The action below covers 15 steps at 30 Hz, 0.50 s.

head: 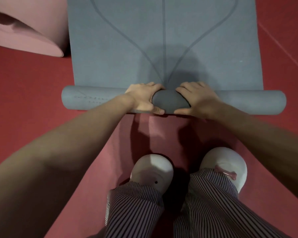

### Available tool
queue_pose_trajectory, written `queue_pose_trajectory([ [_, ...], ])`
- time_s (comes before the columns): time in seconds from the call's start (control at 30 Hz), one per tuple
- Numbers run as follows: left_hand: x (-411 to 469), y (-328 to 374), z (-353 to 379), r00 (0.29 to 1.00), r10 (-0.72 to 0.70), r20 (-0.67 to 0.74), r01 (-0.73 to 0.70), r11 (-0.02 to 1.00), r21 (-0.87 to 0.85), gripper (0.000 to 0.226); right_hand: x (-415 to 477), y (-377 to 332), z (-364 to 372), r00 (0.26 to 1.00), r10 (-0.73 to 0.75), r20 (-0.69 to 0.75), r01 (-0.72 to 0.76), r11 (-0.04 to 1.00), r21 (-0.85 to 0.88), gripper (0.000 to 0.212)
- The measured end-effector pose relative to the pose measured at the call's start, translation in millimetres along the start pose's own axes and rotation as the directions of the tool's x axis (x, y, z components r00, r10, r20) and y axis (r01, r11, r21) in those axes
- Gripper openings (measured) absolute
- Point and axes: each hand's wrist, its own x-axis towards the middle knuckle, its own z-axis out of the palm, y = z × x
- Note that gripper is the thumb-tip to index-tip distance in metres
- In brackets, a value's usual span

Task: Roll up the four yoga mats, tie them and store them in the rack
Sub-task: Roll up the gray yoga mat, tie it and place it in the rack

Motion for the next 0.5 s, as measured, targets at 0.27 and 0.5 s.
queue_pose_trajectory([
  [0.27,11.7,-3.6,-10.8,0.996,-0.02,0.087,0.025,0.998,-0.055,0.071,13.1,-3.6,-3.0,0.978,0.168,0.124,-0.161,0.985,-0.066,0.09],
  [0.5,0.6,3.6,-3.9,0.942,0.03,0.334,0.098,0.927,-0.361,0.05,13.0,-0.4,-13.8,0.857,0.14,0.496,-0.169,0.985,0.013,0.075],
])
